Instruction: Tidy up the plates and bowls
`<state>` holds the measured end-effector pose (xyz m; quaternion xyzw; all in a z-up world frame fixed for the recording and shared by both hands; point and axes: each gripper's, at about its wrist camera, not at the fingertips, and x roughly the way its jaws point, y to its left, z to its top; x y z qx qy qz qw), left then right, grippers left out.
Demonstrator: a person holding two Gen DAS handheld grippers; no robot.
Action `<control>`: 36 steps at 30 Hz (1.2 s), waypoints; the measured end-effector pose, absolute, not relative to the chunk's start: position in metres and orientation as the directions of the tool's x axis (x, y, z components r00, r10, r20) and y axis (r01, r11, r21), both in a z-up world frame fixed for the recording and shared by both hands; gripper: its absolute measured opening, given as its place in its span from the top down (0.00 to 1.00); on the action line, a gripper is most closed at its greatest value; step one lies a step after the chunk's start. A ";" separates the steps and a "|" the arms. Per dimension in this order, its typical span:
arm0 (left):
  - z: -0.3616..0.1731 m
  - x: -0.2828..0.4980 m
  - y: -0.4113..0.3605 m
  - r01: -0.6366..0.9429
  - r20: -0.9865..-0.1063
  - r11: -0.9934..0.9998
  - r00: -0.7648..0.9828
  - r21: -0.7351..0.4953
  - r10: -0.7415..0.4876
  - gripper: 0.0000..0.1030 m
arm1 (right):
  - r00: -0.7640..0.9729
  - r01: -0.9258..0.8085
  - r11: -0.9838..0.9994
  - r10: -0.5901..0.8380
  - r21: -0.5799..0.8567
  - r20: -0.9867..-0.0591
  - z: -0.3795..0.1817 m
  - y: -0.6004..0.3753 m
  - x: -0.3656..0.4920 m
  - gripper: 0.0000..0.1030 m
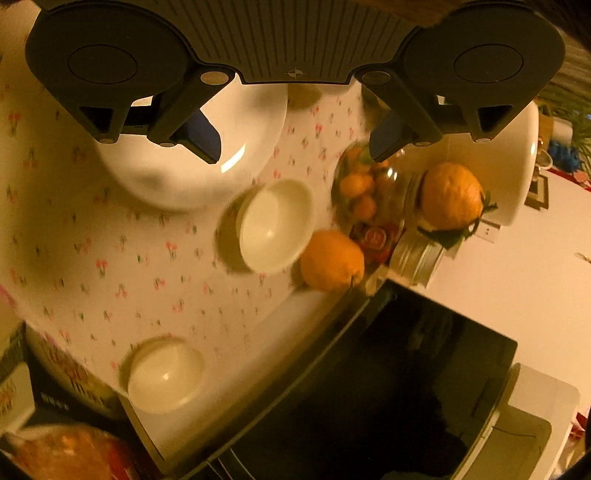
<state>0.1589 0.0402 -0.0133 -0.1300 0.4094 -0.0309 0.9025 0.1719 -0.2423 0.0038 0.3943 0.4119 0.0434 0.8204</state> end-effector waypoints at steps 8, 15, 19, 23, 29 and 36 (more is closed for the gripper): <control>-0.014 0.201 0.025 -0.071 -0.724 0.968 0.677 -0.241 -0.131 0.01 | 0.704 0.258 0.682 0.352 0.685 -0.617 -0.002 -0.256 0.203 0.13; -0.024 0.233 0.017 -0.075 -0.725 0.955 0.668 -0.287 -0.165 0.04 | 0.681 0.317 0.691 0.310 0.649 -0.663 -0.035 -0.262 0.229 0.13; -0.033 0.249 0.011 -0.054 -0.731 0.952 0.654 -0.300 -0.193 0.14 | 0.672 0.327 0.694 0.306 0.641 -0.674 -0.047 -0.260 0.240 0.14; -0.042 0.260 0.012 -0.067 -0.732 0.934 0.642 -0.351 -0.229 0.30 | 0.695 0.316 0.702 0.287 0.638 -0.660 -0.048 -0.257 0.245 0.14; -0.048 0.266 0.022 -0.126 -0.707 0.882 0.654 -0.453 -0.269 0.47 | 0.690 0.330 0.688 0.291 0.646 -0.663 -0.063 -0.251 0.254 0.23; -0.056 0.268 0.026 -0.159 -0.698 0.847 0.653 -0.507 -0.295 0.61 | 0.689 0.360 0.647 0.301 0.672 -0.659 -0.079 -0.245 0.259 0.50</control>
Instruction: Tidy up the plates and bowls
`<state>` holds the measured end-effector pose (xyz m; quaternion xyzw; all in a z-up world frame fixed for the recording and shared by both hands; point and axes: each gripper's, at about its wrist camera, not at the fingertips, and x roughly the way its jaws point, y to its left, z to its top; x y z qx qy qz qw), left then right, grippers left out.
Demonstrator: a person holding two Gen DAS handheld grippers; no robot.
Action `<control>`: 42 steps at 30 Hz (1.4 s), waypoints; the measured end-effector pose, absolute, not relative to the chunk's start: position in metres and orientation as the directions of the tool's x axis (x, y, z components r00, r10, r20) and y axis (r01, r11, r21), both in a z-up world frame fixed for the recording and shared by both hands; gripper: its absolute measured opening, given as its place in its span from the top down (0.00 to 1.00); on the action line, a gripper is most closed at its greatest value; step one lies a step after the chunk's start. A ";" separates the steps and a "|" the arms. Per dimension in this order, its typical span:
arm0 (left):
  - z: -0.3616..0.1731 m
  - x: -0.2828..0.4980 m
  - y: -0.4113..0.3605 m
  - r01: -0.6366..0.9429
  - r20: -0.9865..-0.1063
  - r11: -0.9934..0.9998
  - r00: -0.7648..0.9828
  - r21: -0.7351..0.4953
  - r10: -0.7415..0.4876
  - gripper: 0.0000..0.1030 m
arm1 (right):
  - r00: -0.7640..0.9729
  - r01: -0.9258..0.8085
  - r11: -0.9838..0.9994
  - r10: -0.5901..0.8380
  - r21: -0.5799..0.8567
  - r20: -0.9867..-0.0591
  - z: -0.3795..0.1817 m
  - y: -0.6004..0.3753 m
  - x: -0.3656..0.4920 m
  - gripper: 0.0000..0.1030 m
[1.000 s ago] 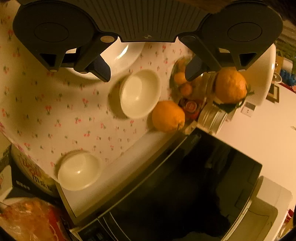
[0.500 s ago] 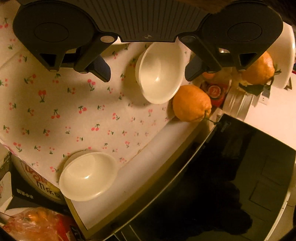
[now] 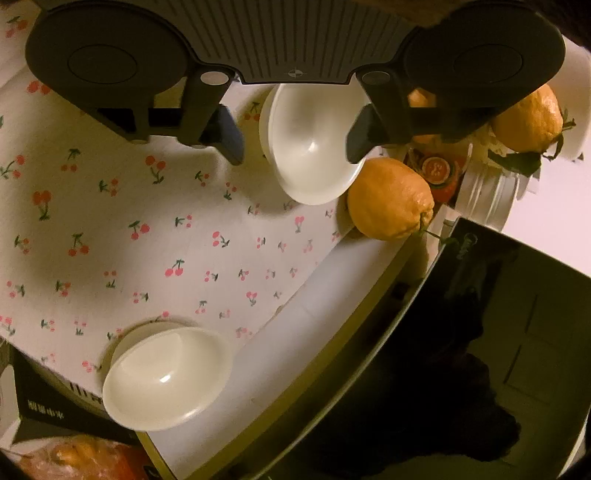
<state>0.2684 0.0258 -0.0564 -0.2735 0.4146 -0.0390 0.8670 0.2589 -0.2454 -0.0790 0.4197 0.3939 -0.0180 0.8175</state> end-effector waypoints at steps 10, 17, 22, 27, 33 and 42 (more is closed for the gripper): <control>-0.063 0.269 0.018 -0.150 -0.682 0.847 0.670 -0.510 -0.292 0.85 | 0.678 0.379 0.657 0.282 0.652 -0.679 -0.088 -0.242 0.261 0.78; -0.063 0.268 0.014 -0.143 -0.686 0.870 0.679 -0.472 -0.261 0.90 | 0.678 0.386 0.660 0.270 0.644 -0.684 -0.088 -0.243 0.259 0.86; -0.059 0.267 0.011 -0.133 -0.684 0.878 0.685 -0.459 -0.253 0.91 | 0.682 0.379 0.674 0.260 0.634 -0.684 -0.081 -0.241 0.258 0.86; -0.047 0.261 0.010 -0.118 -0.677 0.892 0.697 -0.436 -0.238 0.91 | 0.689 0.360 0.683 0.264 0.635 -0.675 -0.071 -0.237 0.256 0.86; -0.027 0.249 0.008 -0.092 -0.661 0.916 0.721 -0.391 -0.209 0.91 | 0.696 0.335 0.712 0.255 0.617 -0.671 -0.054 -0.226 0.250 0.86; -0.001 0.228 0.010 -0.048 -0.639 0.932 0.741 -0.359 -0.208 0.91 | 0.706 0.307 0.709 0.278 0.635 -0.652 -0.030 -0.220 0.233 0.86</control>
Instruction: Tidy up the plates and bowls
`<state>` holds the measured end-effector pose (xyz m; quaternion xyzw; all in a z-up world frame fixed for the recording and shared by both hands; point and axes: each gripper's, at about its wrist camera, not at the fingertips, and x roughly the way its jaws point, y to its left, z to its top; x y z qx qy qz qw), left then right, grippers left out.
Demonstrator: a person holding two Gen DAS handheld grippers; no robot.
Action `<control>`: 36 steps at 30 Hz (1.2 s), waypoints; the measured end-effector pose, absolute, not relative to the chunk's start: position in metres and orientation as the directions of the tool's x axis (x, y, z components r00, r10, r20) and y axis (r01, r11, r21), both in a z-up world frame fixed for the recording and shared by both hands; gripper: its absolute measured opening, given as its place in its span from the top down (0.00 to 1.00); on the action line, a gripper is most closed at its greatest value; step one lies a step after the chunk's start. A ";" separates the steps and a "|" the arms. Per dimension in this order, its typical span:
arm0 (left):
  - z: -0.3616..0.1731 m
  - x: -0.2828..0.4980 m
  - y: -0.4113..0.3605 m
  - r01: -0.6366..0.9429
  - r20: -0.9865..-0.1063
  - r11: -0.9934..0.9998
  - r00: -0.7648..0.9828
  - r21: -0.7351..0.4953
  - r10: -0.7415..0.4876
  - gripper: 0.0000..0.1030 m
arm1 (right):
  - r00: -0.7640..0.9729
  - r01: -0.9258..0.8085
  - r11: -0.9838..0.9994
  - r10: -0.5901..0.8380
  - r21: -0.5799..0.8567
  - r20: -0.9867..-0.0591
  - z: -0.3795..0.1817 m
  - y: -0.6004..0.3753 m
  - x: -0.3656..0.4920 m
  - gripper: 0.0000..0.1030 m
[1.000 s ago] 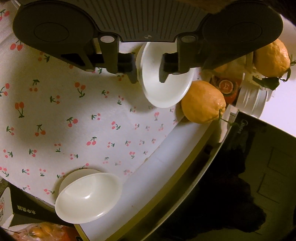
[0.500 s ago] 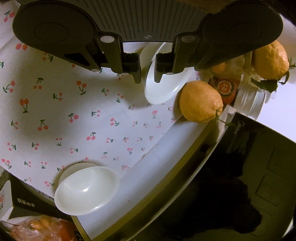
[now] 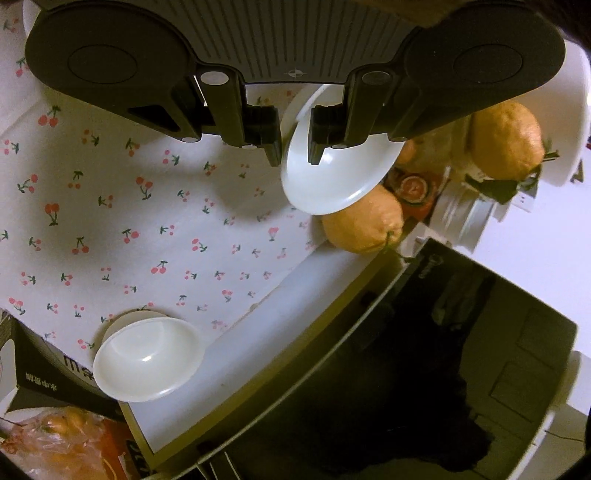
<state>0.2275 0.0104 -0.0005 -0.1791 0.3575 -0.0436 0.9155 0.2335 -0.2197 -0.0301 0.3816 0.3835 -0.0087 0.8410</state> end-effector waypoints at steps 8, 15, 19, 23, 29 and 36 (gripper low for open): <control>0.011 0.209 0.013 -0.038 -0.638 0.934 0.740 -0.356 -0.213 0.91 | 0.717 0.277 0.740 0.265 0.612 -0.645 -0.002 -0.210 0.216 0.86; 0.026 0.195 0.013 -0.024 -0.625 0.937 0.751 -0.348 -0.213 0.91 | 0.722 0.264 0.766 0.247 0.586 -0.647 0.016 -0.202 0.198 0.85; 0.029 0.183 0.012 -0.011 -0.623 0.944 0.753 -0.331 -0.209 0.91 | 0.723 0.258 0.775 0.240 0.576 -0.648 0.023 -0.198 0.184 0.85; 0.027 0.172 0.014 -0.011 -0.632 0.947 0.748 -0.321 -0.205 0.91 | 0.722 0.255 0.778 0.241 0.574 -0.648 0.027 -0.194 0.171 0.85; 0.021 0.158 0.024 -0.009 -0.646 0.938 0.727 -0.346 -0.231 0.91 | 0.716 0.252 0.790 0.236 0.559 -0.657 0.025 -0.187 0.151 0.85; 0.013 0.143 0.032 0.008 -0.647 0.931 0.717 -0.366 -0.261 0.91 | 0.691 0.271 0.801 0.224 0.534 -0.687 0.014 -0.174 0.132 0.84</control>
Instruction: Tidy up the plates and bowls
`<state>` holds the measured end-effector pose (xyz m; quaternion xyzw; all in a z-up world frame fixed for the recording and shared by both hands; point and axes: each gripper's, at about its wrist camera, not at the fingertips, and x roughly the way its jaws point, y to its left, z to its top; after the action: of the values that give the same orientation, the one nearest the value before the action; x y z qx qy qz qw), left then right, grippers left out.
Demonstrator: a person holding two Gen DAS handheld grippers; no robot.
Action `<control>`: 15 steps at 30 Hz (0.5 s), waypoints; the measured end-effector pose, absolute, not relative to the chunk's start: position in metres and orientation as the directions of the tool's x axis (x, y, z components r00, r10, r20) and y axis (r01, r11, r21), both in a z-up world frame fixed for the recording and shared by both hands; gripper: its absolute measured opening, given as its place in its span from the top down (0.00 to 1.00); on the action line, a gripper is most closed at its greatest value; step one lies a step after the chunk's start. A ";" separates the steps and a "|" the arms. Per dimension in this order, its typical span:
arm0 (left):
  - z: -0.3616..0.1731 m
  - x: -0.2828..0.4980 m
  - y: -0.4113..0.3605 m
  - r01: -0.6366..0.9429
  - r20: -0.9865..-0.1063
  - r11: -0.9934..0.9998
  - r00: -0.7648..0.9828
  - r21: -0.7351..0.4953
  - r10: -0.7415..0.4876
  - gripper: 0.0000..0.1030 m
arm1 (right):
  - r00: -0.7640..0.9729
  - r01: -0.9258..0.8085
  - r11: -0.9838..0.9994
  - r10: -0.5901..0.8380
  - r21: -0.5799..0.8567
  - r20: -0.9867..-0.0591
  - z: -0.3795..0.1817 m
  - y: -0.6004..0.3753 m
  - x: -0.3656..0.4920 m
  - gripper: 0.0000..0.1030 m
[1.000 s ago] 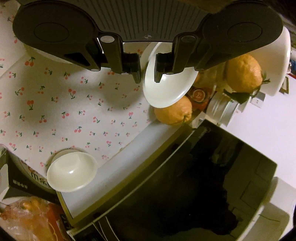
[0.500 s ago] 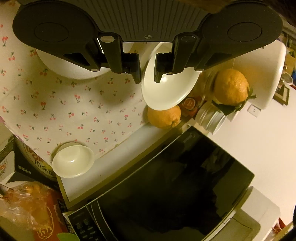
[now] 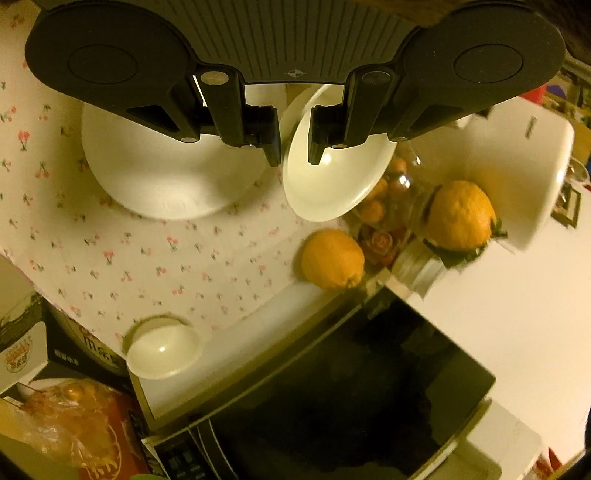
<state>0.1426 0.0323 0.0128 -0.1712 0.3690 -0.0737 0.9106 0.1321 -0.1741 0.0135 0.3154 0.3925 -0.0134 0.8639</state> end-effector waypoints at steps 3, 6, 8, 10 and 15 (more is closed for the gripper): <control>0.014 0.135 0.032 0.029 -0.650 0.941 0.716 -0.337 -0.255 0.90 | 0.684 0.267 0.818 0.211 0.510 -0.698 0.012 -0.167 0.125 0.84; 0.016 0.125 0.035 0.052 -0.645 0.948 0.721 -0.315 -0.254 0.90 | 0.672 0.256 0.825 0.223 0.504 -0.706 0.008 -0.162 0.121 0.84; 0.016 0.122 0.040 0.058 -0.645 0.950 0.721 -0.306 -0.252 0.90 | 0.659 0.257 0.809 0.254 0.529 -0.708 0.003 -0.161 0.119 0.84; 0.015 0.119 0.047 0.056 -0.647 0.947 0.717 -0.317 -0.259 0.90 | 0.650 0.256 0.793 0.282 0.552 -0.706 0.001 -0.160 0.118 0.84; 0.010 0.114 0.062 0.044 -0.663 0.942 0.700 -0.334 -0.268 0.90 | 0.643 0.231 0.801 0.299 0.552 -0.705 0.001 -0.149 0.119 0.84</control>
<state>0.1141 0.0615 0.0098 -0.1477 0.3780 -0.0857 0.9099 0.1187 -0.1493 0.0011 0.3144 0.4218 0.0200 0.8502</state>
